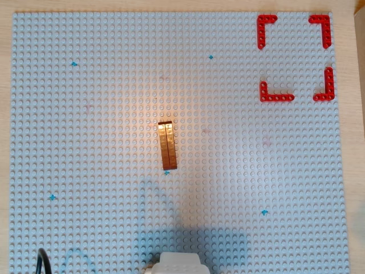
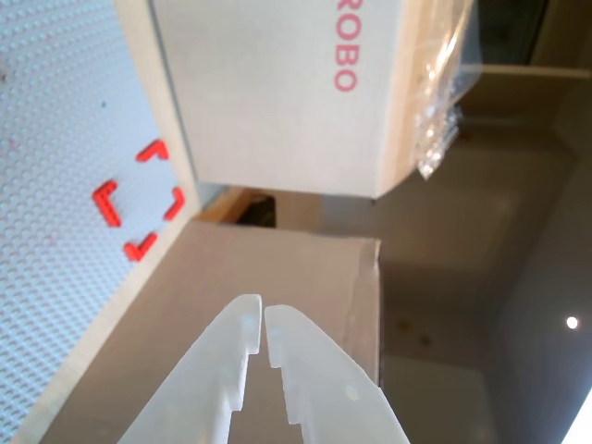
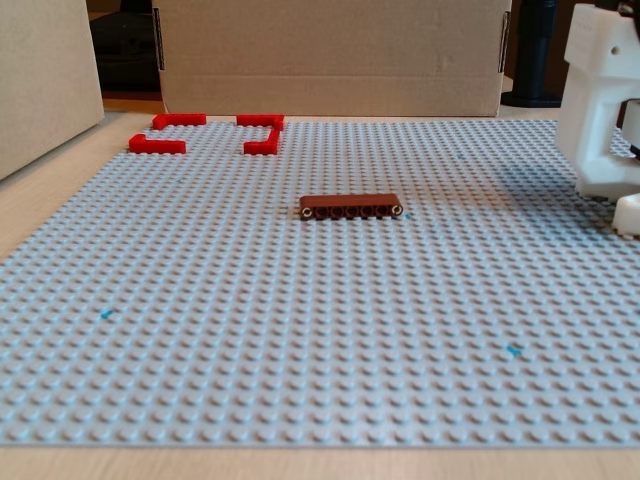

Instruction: Grab and store lego

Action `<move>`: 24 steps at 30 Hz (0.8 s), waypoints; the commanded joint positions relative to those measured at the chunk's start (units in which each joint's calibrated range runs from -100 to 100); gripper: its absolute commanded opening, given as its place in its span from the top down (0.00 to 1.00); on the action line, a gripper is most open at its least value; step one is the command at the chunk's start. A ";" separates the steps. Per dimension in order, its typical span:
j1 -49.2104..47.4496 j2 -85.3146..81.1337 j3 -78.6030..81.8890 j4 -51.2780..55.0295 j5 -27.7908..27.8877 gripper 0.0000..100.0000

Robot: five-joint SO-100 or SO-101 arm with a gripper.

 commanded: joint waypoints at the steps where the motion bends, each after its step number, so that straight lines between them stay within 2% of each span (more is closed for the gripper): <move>1: 0.34 -0.67 -0.96 0.51 -0.11 0.99; 19: 0.49 -0.67 -0.87 0.08 -0.06 0.99; 24: 0.26 -0.50 -1.69 -8.37 0.00 0.99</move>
